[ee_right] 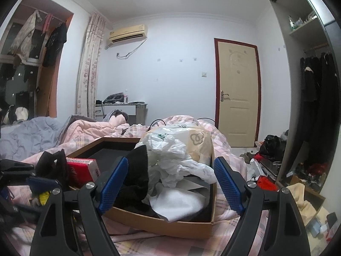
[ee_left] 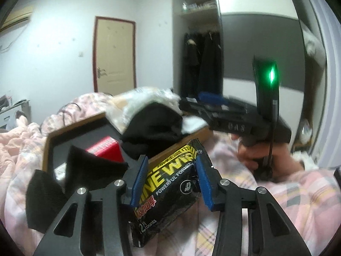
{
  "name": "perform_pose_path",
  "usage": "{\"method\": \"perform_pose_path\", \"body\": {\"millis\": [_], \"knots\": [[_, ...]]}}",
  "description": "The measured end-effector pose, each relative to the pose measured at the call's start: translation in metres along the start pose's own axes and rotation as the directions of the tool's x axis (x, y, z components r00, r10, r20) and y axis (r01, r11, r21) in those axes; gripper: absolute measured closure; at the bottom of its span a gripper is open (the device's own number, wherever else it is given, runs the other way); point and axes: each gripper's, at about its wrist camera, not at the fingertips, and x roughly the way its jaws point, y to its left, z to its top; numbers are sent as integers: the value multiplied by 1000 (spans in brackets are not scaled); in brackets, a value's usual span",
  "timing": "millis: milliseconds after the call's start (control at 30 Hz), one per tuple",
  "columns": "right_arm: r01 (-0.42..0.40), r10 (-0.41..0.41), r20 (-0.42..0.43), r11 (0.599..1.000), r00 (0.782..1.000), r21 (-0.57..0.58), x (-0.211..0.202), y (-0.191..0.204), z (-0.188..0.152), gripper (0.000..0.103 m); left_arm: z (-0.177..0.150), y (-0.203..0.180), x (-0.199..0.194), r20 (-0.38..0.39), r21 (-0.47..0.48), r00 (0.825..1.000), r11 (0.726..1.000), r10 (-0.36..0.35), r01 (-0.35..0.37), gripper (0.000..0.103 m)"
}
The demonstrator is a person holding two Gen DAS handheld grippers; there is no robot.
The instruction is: Organize soft objects
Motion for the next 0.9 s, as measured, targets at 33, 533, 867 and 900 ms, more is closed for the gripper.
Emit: {"method": "perform_pose_path", "body": {"millis": [33, 533, 867, 900], "knots": [[-1, 1, -2, 1000, 1000, 8, 0, -1, 0, 21, 2, 4, -5, 34, -20, 999, 1000, -2, 3, 89], [-6, 6, -15, 1000, 1000, 11, 2, -2, -1, 20, 3, 27, -3, 52, -116, 996, 990, -78, 84, 82], [-2, 2, -6, 1000, 1000, 11, 2, -2, -1, 12, -4, 19, 10, -71, -90, 991, 990, -115, 109, 1], [-2, 2, -7, 1000, 1000, 10, 2, -2, -1, 12, -5, 19, 15, -101, -91, 989, 991, -111, 102, 1]]}}
